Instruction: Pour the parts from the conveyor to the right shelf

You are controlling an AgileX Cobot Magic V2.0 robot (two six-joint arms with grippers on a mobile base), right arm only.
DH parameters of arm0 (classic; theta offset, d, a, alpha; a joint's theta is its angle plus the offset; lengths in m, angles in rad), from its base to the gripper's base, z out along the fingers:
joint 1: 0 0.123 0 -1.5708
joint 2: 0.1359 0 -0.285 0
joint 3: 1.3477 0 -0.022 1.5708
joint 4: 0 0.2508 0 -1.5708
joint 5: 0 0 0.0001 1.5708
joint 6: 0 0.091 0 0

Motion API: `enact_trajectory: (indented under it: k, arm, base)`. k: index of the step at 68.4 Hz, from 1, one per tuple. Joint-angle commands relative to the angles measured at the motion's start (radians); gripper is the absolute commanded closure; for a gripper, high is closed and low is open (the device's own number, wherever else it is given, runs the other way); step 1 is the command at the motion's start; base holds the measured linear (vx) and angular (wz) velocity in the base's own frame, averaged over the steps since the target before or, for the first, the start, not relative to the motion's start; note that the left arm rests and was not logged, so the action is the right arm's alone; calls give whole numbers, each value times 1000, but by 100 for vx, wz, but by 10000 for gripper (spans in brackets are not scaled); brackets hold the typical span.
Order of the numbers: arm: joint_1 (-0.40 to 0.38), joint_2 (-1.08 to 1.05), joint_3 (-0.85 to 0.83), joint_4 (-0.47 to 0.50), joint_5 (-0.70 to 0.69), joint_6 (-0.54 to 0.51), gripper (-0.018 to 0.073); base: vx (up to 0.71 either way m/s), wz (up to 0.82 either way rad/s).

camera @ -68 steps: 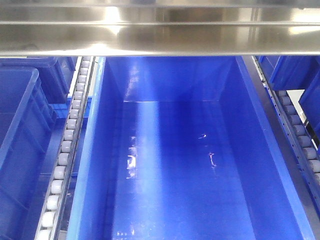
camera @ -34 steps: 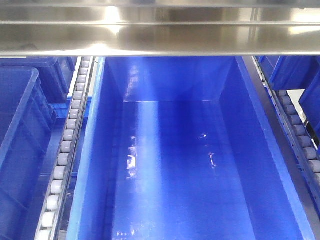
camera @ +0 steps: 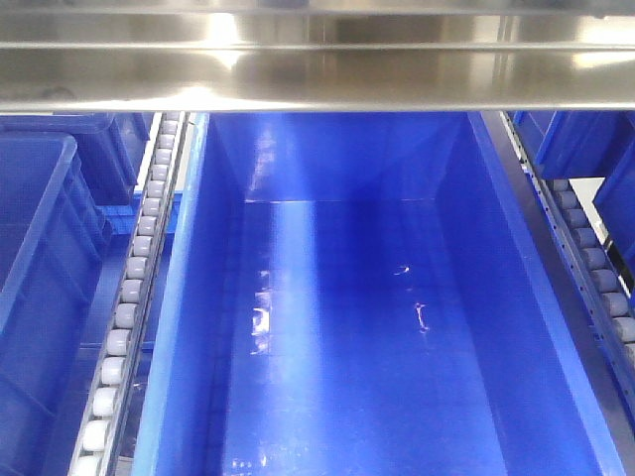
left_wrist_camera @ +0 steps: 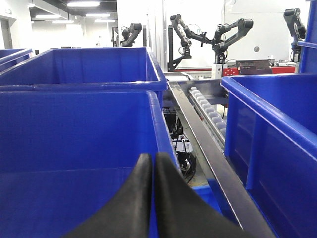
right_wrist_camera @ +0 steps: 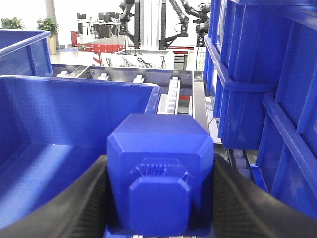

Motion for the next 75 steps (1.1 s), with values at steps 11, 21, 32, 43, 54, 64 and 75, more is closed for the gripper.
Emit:
enact_trajectory:
  k: [11, 21, 32, 43, 54, 64, 75]
  arm:
    - [-3, 9, -28, 0, -80, -4, 564]
    - [-3, 9, -28, 1, -80, -4, 564]
    - [-3, 9, -28, 6, -100, 1, 564]
    - [-3, 9, -54, 0, -87, 0, 564]
    - [-3, 71, -133, 1, -4, 1, 564]
    - [-3, 196, -205, 3, 101, 1, 564]
    - [-3, 334, -248, 108, 108, 4, 561]
  base:
    - [0, 0]
    - [0, 0]
    - [0, 0]
    - [0, 0]
    - [0, 0]
    - [0, 0]
    - [0, 0]
